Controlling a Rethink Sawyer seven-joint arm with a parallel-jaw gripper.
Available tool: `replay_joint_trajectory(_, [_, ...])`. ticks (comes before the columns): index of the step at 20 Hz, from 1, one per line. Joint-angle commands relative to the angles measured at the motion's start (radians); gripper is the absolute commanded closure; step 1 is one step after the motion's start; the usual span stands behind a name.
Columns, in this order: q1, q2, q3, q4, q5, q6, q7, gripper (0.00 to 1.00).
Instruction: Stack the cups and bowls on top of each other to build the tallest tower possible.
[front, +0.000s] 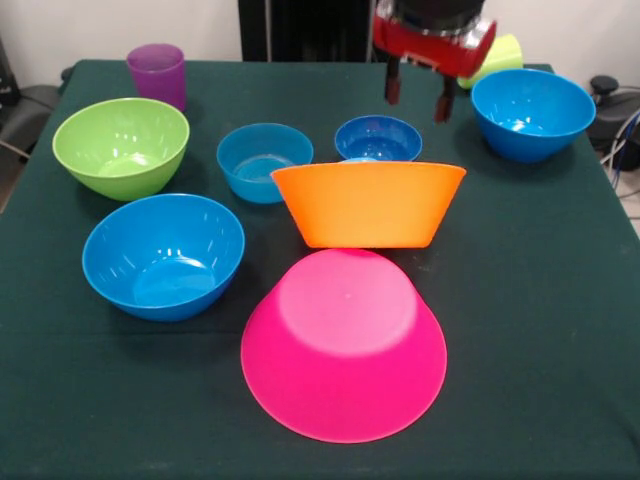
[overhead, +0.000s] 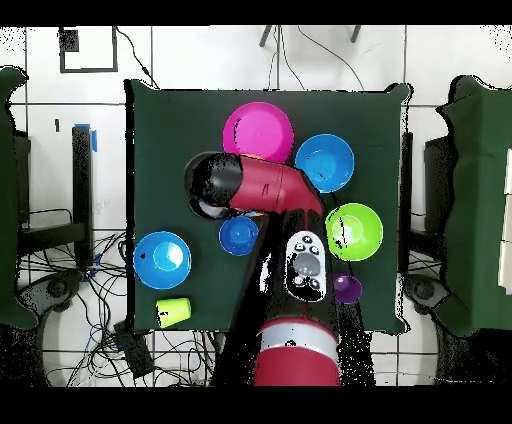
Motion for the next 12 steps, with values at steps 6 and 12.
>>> replay_joint_trajectory(6, [0.160, -0.052, -0.141, 0.149, 0.206, 0.015, 0.582, 0.00])
replay_joint_trajectory(12, [0.080, -0.096, -0.003, 0.350, 0.334, -0.321, 0.461, 0.00])
